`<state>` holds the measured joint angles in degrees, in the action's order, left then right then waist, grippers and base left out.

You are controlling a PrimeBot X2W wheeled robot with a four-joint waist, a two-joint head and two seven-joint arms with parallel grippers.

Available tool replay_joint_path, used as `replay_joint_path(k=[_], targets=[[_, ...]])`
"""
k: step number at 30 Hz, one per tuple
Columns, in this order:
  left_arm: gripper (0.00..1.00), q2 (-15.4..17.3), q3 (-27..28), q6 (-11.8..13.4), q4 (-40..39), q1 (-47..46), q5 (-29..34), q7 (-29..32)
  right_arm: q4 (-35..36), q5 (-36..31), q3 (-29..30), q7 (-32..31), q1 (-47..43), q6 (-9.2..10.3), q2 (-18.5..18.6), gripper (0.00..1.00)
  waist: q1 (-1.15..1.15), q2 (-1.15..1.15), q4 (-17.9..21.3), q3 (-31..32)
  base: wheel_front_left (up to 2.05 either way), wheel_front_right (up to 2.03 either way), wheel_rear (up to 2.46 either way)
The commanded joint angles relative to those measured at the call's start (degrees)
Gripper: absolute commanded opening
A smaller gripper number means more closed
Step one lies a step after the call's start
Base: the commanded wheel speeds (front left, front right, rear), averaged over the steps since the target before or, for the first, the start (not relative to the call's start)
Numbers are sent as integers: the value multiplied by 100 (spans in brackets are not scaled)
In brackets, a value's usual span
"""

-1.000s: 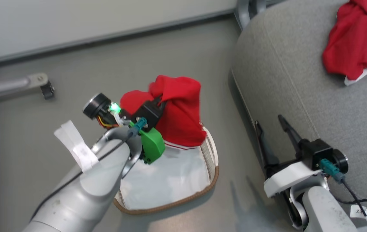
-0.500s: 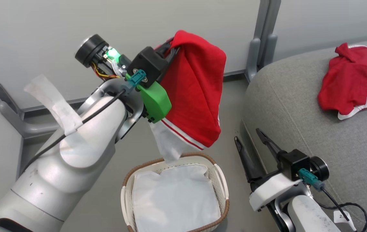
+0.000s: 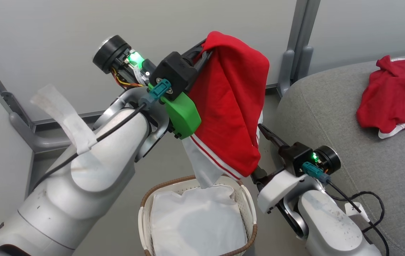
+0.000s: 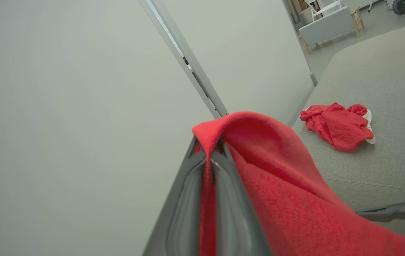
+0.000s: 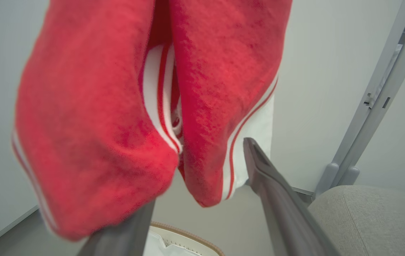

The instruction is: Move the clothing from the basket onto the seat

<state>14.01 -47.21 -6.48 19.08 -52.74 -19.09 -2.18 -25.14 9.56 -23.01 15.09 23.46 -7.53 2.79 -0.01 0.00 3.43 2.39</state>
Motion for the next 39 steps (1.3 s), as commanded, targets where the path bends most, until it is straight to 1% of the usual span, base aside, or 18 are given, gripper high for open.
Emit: replay_joint_path(k=[1, 5, 11, 12, 13, 14, 17, 21, 27, 28, 29, 30, 31, 36, 39], targets=[[0, -19, -40, 31, -53, 99, -42, 25, -48, 88, -78, 10, 122, 8, 20, 100, 1, 0, -12, 5, 0, 0, 0], [0, -58, -141, 14, -250, 146, -64, 85, -180, 189, -201, 11, 390, 8, 22, 100, 1, 0, -39, 7, 0, 0, 0], [0, -40, -245, 2, -580, 198, -89, 143, -528, 104, -5, 10, 764, 8, 21, 100, 1, 0, -117, -7, 0, 0, 0], [0, -20, -253, 1, -612, 210, -90, 139, -586, 110, 19, 10, 811, 8, 21, 76, 1, 0, -128, -10, 0, 0, 0], [0, 9, -258, 1, -641, 231, -104, 141, -652, 119, 33, 10, 867, 8, 20, 27, 1, 0, -140, -14, 0, 0, 0], [0, 38, -257, 5, -659, 247, -122, 141, -717, 122, 38, 10, 921, 8, 20, 0, 1, 0, -150, -18, 0, 0, 0], [0, 98, -232, 58, -670, 322, -156, 145, -844, 127, 68, 10, 1041, 8, 20, 0, 1, 0, -165, -32, 0, 0, 0], [0, 222, -162, 128, -619, 496, -284, 138, -835, 137, 130, 10, 1094, 8, 20, 0, 1, 0, -149, -52, 0, 0, 0], [0, 362, 34, 339, -471, 930, -539, -30, -703, 78, 204, 10, 1078, 8, 22, 0, 1, 0, -80, -92, 0, 0, 0], [27, 383, 72, 391, -445, 1038, -595, -96, -675, 63, 226, 10, 1084, 8, 21, 0, 1, 0, -65, -100, 0, 0, 0], [43, 394, 98, 425, -426, 1127, -636, -155, -647, 36, 251, 10, 1089, 8, 21, 0, 1, 0, -56, -106, 0, 0, 0], [92, 392, 143, 474, -393, 1256, -718, -220, -607, 17, 282, 11, 1091, 8, 20, 0, 1, 0, -46, -113, 0, 0, 0], [100, 389, 177, 521, -377, 1347, -757, -288, -580, -5, 307, 10, 1090, 8, 20, 0, 1, 0, -40, -117, 0, 0, 0], [100, 271, 404, 785, -273, 1996, -1096, -779, -459, -117, 494, 10, 1064, 8, 21, 0, 1, 0, -31, -135, 0, 0, 0], [100, 194, 438, 859, -176, 2339, -1193, -980, -400, -197, 615, 11, 991, 8, 21, 0, 1, 0, -49, -144, 0, 0, 0]])
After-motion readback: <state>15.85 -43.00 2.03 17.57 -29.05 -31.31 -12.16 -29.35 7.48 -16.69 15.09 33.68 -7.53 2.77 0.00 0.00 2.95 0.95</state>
